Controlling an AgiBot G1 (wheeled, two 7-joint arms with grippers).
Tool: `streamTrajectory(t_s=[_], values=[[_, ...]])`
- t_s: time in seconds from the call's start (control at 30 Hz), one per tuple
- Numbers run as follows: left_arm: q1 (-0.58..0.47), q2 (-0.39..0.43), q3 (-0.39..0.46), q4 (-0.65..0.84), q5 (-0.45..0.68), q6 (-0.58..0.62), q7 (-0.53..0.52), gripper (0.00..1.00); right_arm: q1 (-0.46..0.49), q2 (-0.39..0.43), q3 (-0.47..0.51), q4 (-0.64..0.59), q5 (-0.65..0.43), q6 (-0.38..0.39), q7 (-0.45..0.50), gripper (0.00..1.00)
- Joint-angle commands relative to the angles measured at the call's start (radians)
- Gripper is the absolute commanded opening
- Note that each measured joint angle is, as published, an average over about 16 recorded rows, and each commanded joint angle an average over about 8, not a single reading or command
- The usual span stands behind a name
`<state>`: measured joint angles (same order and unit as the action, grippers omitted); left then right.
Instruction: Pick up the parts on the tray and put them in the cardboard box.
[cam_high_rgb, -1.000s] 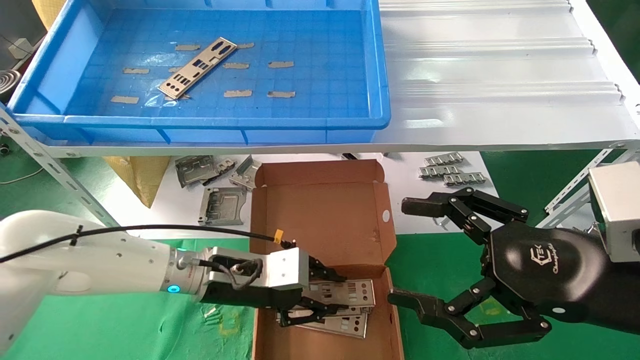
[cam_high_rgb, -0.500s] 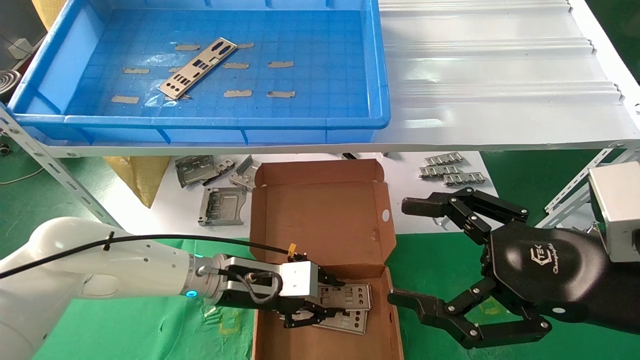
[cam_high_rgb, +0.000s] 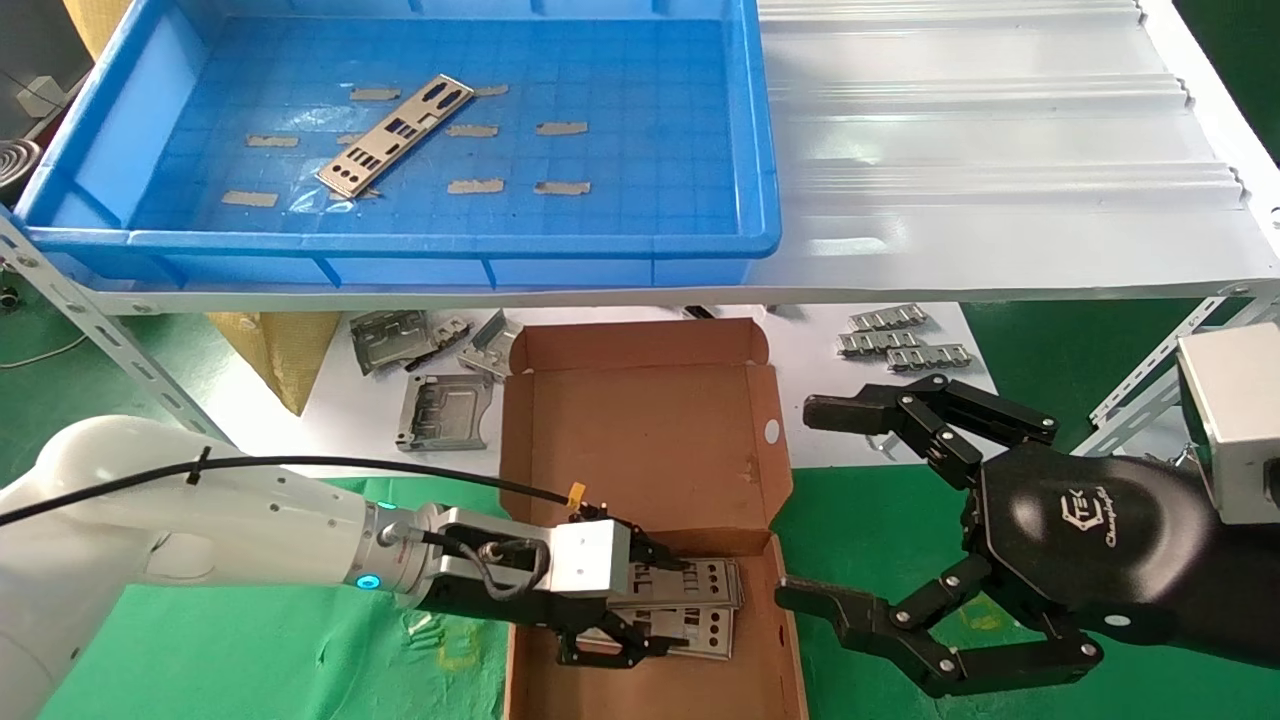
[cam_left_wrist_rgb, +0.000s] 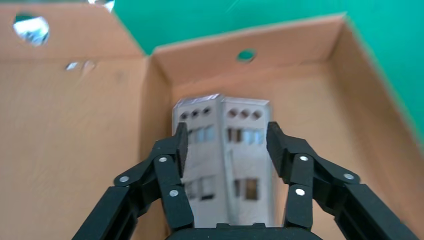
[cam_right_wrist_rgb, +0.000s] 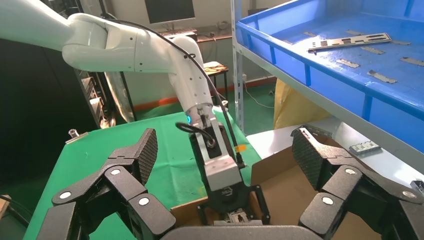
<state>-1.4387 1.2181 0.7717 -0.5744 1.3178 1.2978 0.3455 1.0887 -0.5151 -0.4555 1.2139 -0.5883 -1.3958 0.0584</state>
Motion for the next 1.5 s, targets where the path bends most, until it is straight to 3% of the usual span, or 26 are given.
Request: streamTrajectory(t_s=[0.03,0.4,0.73,1.13,1.5], values=[[-0.003,-0.005,-0.003,-0.003,-0.011,0.023,-0.008,1.0,0.0,0.0,0.0,0.0,0.0,0.0,0.0,1.0],[0.0,-0.058,-0.077,-0.029,-0.199,0.209,-0.153,1.0,0.0,0.0,0.0,0.0,0.0,0.0,0.0,1.0],[0.083,-0.113,-0.139,-0.074,-0.417,0.309,-0.265,1.0,0.0,0.0,0.0,0.0,0.0,0.0,0.0,1.0],[0.093,-0.126,-0.148,-0.095,-0.426,0.304,-0.268,1.0,0.0,0.0,0.0,0.0,0.0,0.0,0.0,1.0],[0.142,-0.212,-0.21,-0.204,-0.456,0.286,-0.315,1.0,0.0,0.0,0.0,0.0,0.0,0.0,0.0,1.0]])
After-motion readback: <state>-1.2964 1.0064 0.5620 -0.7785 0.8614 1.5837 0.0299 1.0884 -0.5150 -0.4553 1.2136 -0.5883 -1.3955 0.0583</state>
